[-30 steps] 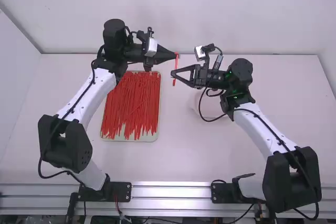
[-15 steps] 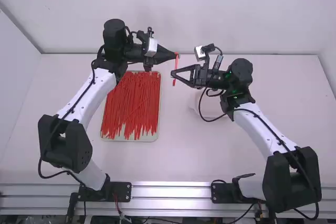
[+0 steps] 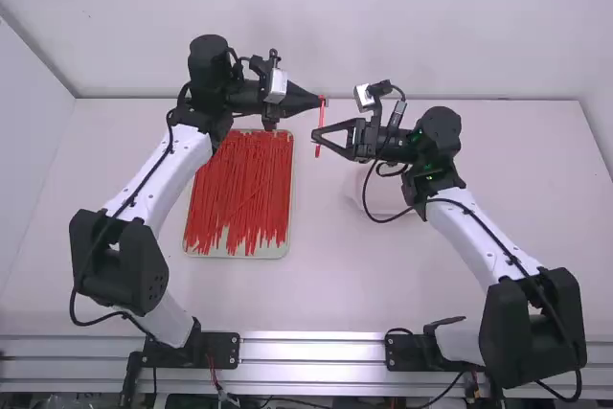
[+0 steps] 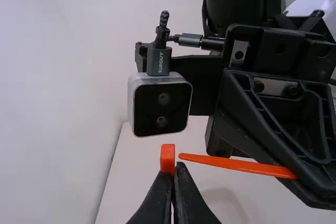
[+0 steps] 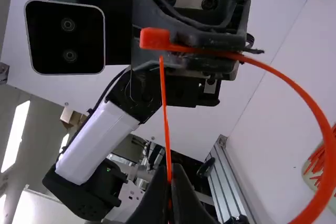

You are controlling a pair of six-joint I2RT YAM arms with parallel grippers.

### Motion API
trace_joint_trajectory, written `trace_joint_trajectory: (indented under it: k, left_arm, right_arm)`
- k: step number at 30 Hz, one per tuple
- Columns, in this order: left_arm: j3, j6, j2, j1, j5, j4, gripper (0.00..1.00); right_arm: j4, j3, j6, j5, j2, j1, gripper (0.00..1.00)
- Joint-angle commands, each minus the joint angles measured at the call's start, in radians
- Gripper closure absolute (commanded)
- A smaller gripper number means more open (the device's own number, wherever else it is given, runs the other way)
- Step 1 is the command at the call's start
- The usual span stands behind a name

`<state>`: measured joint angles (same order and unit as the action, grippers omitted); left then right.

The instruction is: Fasten the cable tie

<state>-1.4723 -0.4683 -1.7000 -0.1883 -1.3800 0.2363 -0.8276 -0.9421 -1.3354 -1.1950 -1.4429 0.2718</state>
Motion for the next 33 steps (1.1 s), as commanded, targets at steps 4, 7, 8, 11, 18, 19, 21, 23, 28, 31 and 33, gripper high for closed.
trace_joint_trajectory:
  k: [4,7,8,11,18,19,21,23,28,31,33]
  left_arm:
    - [0.002,0.000,0.007,-0.009,-0.018,0.000,0.98]
    - [0.006,0.000,0.007,-0.009,-0.017,0.002,0.98]
    - [0.006,-0.001,0.007,-0.009,-0.014,0.001,0.98]
    - [0.007,0.000,0.007,-0.009,-0.018,0.000,0.98]
    - [0.007,0.000,0.007,-0.009,-0.018,-0.003,0.98]
    - [0.008,0.000,0.007,-0.008,-0.019,-0.005,0.98]
    - [0.008,0.000,0.007,-0.010,-0.023,-0.011,0.98]
    - [0.008,-0.002,0.007,-0.009,-0.047,-0.012,0.98]
    - [0.008,-0.093,0.007,-0.009,-0.059,-0.060,0.98]
    - [0.008,-0.101,0.007,-0.008,-0.060,-0.069,0.98]
    - [0.008,-0.102,0.007,-0.009,-0.060,-0.068,0.98]
  right_arm:
    - [-0.006,-0.001,0.000,-0.019,0.005,-0.002,1.00]
    - [-0.006,-0.001,0.009,-0.029,0.005,-0.003,1.00]
    - [-0.006,-0.001,0.012,-0.034,0.005,-0.004,1.00]
    - [-0.006,-0.001,0.015,-0.037,0.005,-0.004,1.00]
    - [-0.003,-0.001,0.032,-0.047,0.005,-0.004,1.00]
    - [-0.003,-0.001,0.035,-0.051,0.005,-0.004,1.00]
    - [-0.003,-0.001,0.038,-0.055,0.005,-0.004,1.00]
    - [-0.003,-0.001,0.038,-0.057,0.005,-0.004,1.00]
    - [-0.004,-0.001,0.030,-0.058,0.005,-0.004,1.00]
    - [-0.003,-0.001,0.030,-0.057,0.005,-0.004,1.00]
    - [-0.003,-0.001,0.025,-0.057,0.005,-0.004,1.00]
